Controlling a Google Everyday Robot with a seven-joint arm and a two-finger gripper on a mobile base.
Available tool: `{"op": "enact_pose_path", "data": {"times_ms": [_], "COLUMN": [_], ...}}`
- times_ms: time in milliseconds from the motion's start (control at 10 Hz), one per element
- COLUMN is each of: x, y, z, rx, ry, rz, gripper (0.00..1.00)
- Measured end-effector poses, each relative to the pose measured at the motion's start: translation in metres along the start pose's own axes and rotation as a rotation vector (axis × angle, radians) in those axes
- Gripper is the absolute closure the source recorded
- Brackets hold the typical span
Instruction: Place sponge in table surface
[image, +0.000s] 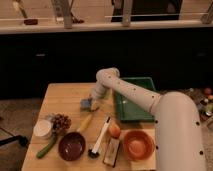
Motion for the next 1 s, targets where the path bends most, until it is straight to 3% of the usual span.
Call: {"op": "enact_pose_path", "data": {"times_ms": [600,1000], "x": [-0.007,-0.008], "y": [0.004,0.005], "z": [0.003,-0.005], "rx": [-0.067,-0.085], "ry": [0.011,0.011], "rz": [-0.067,-0.085], "gripper": [0.2,0.2]}}
